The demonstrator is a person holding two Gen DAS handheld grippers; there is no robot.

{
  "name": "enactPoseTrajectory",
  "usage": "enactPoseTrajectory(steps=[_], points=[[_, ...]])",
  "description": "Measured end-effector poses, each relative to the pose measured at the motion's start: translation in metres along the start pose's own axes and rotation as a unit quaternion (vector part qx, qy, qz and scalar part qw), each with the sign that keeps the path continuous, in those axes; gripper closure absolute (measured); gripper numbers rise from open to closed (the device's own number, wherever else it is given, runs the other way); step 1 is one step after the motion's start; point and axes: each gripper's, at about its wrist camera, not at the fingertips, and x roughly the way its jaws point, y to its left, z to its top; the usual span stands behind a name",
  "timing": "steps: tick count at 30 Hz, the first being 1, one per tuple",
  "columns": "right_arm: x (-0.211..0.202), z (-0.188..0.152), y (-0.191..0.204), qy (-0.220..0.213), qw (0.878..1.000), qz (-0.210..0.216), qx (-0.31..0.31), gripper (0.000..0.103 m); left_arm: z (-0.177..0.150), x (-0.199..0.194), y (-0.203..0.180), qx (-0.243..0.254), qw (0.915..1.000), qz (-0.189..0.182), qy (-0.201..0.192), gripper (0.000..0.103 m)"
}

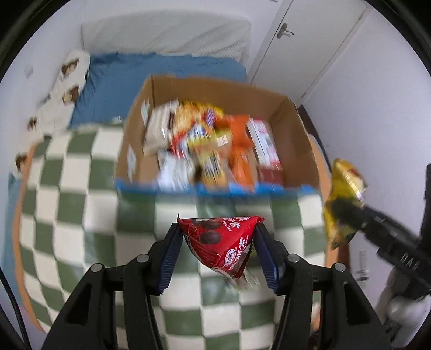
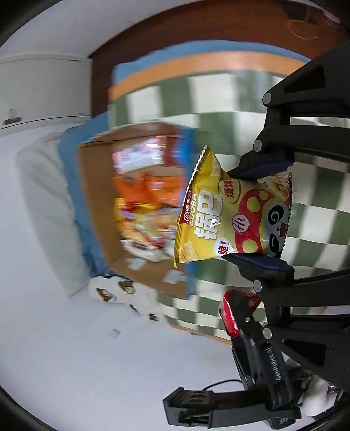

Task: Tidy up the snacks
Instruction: 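Lower both packets into the box and open both tools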

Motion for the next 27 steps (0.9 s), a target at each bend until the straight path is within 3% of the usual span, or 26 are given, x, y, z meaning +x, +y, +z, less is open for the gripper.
enactPoseTrajectory(steps=[3,8,14,19,21,22,23,25,27], points=[[0.01,0.045,-0.001,-0.01,1.0,-0.016,-0.003,0.052,0.04,0.014,0.006,0.013,0.9996,0.021,0.009,0.051],[0.051,0.105,-0.011,0.01,0.999,-0.047,-0.002,0.052,0.094,0.061,0.027,0.023,0.9961,0.065,0.055,0.051],[0.114,0.136,-0.022,0.053,0.996,-0.075,0.0,0.052,0.113,0.12,0.053,0.03,0.9879,0.107,0.109,0.051],[0.157,0.146,-0.035,0.077,0.993,-0.094,0.001,0.051,0.114,0.149,0.067,0.024,0.983,0.12,0.137,0.049],[0.172,0.148,-0.039,0.092,0.991,-0.1,0.002,0.041,0.113,0.16,0.071,0.021,0.9802,0.123,0.154,0.043],[0.181,0.149,-0.042,0.104,0.989,-0.102,0.004,0.02,0.113,0.166,0.073,0.017,0.9796,0.119,0.161,0.031],[0.186,0.148,-0.044,0.11,0.988,-0.11,0.007,0.007,0.113,0.169,0.075,0.012,0.9805,0.111,0.162,0.025],[0.194,0.148,-0.047,0.116,0.987,-0.116,0.006,0.006,0.112,0.171,0.075,0.009,0.9826,0.098,0.158,0.015],[0.198,0.148,-0.049,0.122,0.986,-0.115,0.01,0.006,0.112,0.172,0.073,0.01,0.9836,0.097,0.151,0.014]])
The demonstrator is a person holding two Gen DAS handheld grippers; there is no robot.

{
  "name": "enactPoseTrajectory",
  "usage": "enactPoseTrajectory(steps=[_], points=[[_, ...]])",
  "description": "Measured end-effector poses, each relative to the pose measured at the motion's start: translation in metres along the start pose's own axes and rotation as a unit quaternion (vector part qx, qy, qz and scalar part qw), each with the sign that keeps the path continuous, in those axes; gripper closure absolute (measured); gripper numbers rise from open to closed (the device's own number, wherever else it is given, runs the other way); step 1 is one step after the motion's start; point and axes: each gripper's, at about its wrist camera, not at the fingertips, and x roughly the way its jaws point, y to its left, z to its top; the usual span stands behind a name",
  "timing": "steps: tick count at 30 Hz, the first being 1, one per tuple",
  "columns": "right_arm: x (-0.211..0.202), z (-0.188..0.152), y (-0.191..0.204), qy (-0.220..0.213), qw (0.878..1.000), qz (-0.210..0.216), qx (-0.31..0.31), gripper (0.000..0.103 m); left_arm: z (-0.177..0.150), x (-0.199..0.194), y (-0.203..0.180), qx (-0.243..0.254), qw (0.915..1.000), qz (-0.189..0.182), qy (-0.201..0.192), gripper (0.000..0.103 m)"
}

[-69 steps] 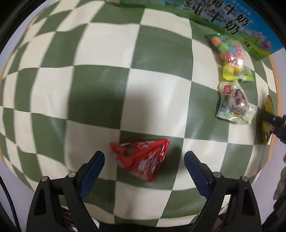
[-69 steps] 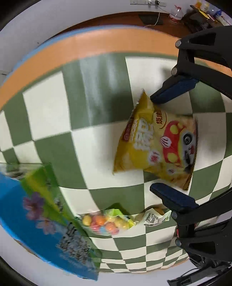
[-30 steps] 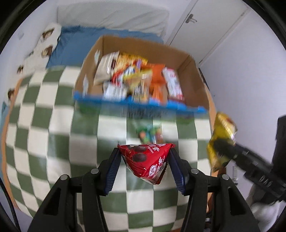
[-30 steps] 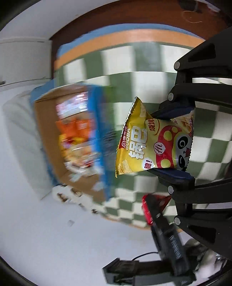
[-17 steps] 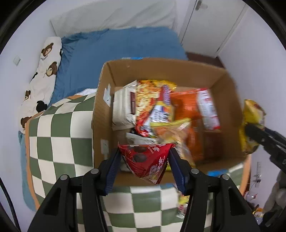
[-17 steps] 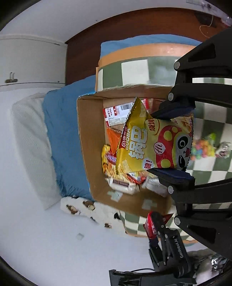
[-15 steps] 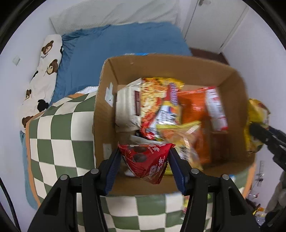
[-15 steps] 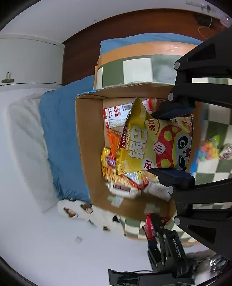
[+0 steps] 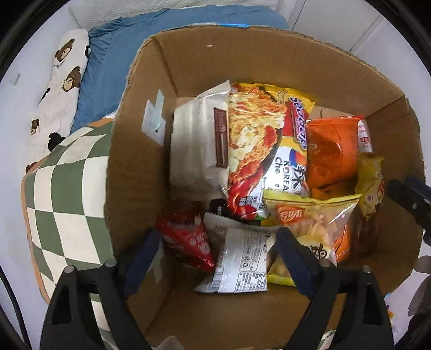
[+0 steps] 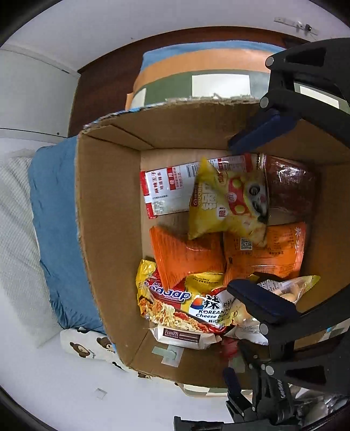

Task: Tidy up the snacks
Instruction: 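Lower both packets into the box and open both tools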

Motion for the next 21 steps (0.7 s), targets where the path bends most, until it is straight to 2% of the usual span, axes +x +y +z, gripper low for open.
enactPoseTrajectory(steps=[3,9,16,21], points=[[0.002,-0.001,0.0,0.004,1.0,-0.001,0.0,0.006,0.0,-0.005,-0.003,-0.006,0.9999,-0.004,-0.011,0.014],[-0.008,-0.012,0.002,-0.006,1.0,-0.011,-0.003,0.006,-0.006,-0.028,-0.015,-0.019,0.998,-0.01,-0.06,0.014],[-0.029,-0.036,0.009,-0.04,0.998,-0.036,-0.022,0.006,-0.033,-0.06,-0.028,-0.025,0.9913,0.003,-0.129,0.014],[-0.047,-0.054,0.016,-0.063,0.997,-0.038,-0.031,0.006,-0.057,-0.074,-0.033,-0.024,0.9866,0.014,-0.161,0.014]])
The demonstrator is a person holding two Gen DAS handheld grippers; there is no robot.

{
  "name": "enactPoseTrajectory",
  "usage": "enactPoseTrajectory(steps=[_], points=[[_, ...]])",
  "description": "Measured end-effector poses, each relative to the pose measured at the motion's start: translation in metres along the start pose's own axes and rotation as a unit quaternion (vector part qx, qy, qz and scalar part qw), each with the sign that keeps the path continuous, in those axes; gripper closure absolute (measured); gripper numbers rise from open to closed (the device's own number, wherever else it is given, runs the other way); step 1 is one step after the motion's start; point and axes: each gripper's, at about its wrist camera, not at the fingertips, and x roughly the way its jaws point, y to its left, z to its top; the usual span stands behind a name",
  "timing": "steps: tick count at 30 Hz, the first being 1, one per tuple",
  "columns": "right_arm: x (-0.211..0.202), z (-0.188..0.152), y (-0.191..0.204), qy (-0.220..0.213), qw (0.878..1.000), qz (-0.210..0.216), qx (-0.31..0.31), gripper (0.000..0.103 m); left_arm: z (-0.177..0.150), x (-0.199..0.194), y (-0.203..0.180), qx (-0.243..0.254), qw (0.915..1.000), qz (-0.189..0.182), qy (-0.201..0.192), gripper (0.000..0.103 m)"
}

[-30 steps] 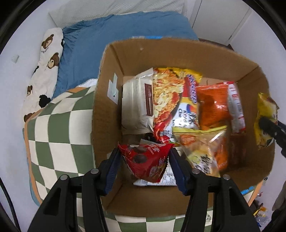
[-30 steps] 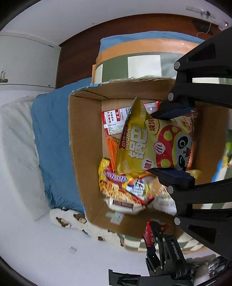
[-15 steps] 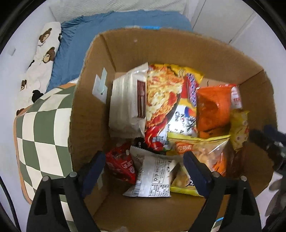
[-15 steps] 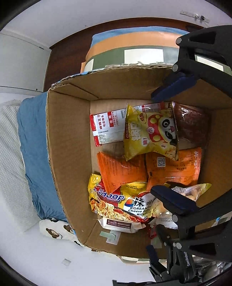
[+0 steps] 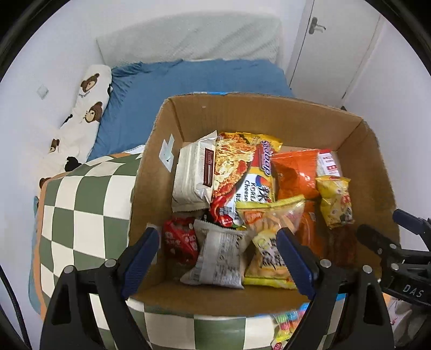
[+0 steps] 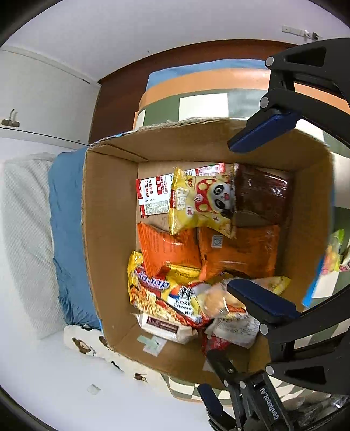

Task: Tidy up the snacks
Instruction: 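Lower both packets into the box and open both tools, then move both tools back over the mat toward the last two snacks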

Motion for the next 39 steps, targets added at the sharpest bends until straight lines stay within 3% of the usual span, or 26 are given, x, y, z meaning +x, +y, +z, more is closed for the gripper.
enactPoseTrajectory(steps=[16,26,28,33,39], points=[[-0.092,-0.052,-0.005,-0.096,0.995,-0.01,0.015,0.006,-0.038,-0.101,-0.011,0.009,0.9943,-0.003,-0.106,0.014],[-0.155,-0.085,-0.001,-0.152,0.988,-0.006,0.023,0.006,-0.07,-0.136,-0.014,0.002,0.9924,-0.017,-0.122,0.014],[-0.157,-0.092,-0.001,-0.144,0.989,0.005,0.029,0.006,-0.077,-0.134,-0.013,-0.003,0.9933,-0.017,-0.115,0.014],[-0.131,-0.12,-0.01,-0.095,0.993,0.035,0.057,0.006,-0.102,-0.094,-0.013,-0.009,0.999,-0.021,-0.037,0.014],[-0.046,-0.183,-0.005,0.022,0.991,0.088,0.096,0.007,-0.145,-0.041,-0.009,0.008,0.9988,0.042,0.026,0.014]])
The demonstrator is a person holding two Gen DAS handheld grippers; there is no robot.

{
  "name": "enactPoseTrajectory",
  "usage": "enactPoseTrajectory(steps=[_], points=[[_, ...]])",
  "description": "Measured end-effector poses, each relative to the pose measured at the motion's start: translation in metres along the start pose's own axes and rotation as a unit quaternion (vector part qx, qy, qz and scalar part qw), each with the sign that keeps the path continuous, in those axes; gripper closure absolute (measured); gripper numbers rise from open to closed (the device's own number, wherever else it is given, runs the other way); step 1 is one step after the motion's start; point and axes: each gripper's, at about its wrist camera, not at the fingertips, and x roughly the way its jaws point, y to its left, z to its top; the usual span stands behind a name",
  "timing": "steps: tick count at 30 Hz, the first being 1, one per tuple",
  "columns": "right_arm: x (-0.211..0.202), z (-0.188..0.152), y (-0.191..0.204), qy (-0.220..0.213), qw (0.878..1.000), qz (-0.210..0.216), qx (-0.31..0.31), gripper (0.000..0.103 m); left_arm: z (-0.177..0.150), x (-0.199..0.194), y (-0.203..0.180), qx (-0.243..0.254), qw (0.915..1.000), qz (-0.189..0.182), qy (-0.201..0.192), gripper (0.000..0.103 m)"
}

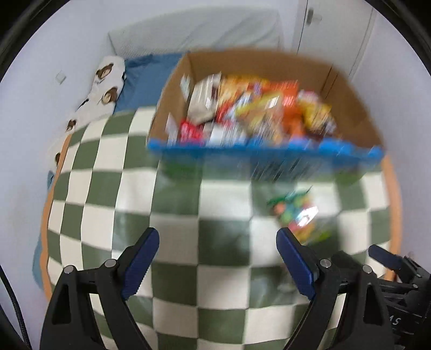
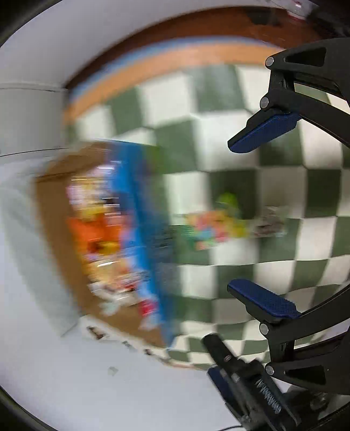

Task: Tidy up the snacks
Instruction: 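Move both tools back over the mat toward the last two snacks, then grasp the candy-ball bag with the left tool while the right tool grasps the small white packet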

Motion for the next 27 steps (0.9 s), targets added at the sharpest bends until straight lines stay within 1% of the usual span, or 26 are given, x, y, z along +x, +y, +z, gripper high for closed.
enactPoseTrajectory(steps=[1,3,5,6,8,9,10,11,14,15,17,19,21,22,24,25,26,27], points=[[0.018,-0.01,-0.003,0.023,1.0,0.01,0.011,0.008,-0.006,0.01,0.0,0.005,0.9998,0.012,0.012,0.014],[0.046,-0.025,-0.006,0.051,0.998,0.02,0.029,0.013,-0.019,0.027,0.002,0.01,0.9989,0.029,0.034,0.014],[0.07,-0.036,-0.008,0.071,0.996,0.027,0.043,0.022,-0.027,0.039,0.005,0.009,0.9979,0.039,0.05,0.014],[0.078,-0.039,-0.009,0.076,0.996,0.027,0.048,0.026,-0.03,0.042,0.007,0.007,0.9975,0.041,0.057,0.014],[0.096,-0.048,-0.008,0.084,0.995,0.028,0.048,0.042,-0.033,0.046,0.009,0.004,0.9968,0.045,0.066,0.014],[0.101,-0.05,-0.006,0.086,0.995,0.024,0.041,0.045,-0.034,0.047,0.008,0.004,0.9967,0.044,0.068,0.014],[0.103,-0.053,-0.003,0.083,0.996,0.018,0.032,0.055,-0.033,0.047,0.006,0.004,0.9967,0.041,0.07,0.014],[0.104,-0.055,-0.002,0.077,0.997,0.017,0.023,0.057,-0.032,0.046,0.004,0.005,0.9968,0.038,0.071,0.014],[0.096,-0.059,-0.006,0.065,0.998,0.015,0.02,0.06,-0.023,0.042,-0.008,0.005,0.9974,0.013,0.071,0.014],[0.092,-0.061,-0.01,0.06,0.998,0.011,0.02,0.061,-0.019,0.042,-0.013,0.004,0.9973,-0.001,0.073,0.014],[0.081,-0.065,-0.027,0.053,0.998,0.01,0.035,0.061,-0.007,0.045,-0.028,-0.003,0.9954,-0.041,0.087,0.014],[0.069,-0.064,-0.047,0.045,0.997,0.01,0.058,0.061,0.005,0.056,-0.044,-0.015,0.9894,-0.089,0.114,0.014],[0.06,-0.062,-0.067,0.038,0.996,0.008,0.079,0.061,0.015,0.068,-0.059,-0.023,0.9845,-0.116,0.13,0.014],[0.057,-0.06,-0.077,0.035,0.995,0.007,0.09,0.061,0.02,0.077,-0.066,-0.024,0.9821,-0.122,0.141,0.014],[0.054,-0.055,-0.094,0.034,0.993,0.012,0.109,0.061,0.028,0.096,-0.08,-0.035,0.9747,-0.146,0.166,0.014],[0.053,-0.054,-0.1,0.036,0.993,0.017,0.115,0.061,0.031,0.107,-0.086,-0.037,0.9723,-0.148,0.177,0.014],[0.053,-0.054,-0.104,0.038,0.992,0.021,0.118,0.061,0.032,0.115,-0.09,-0.038,0.9706,-0.152,0.183,0.014],[0.054,-0.053,-0.106,0.04,0.992,0.027,0.12,0.061,0.033,0.121,-0.092,-0.039,0.9707,-0.152,0.182,0.015]])
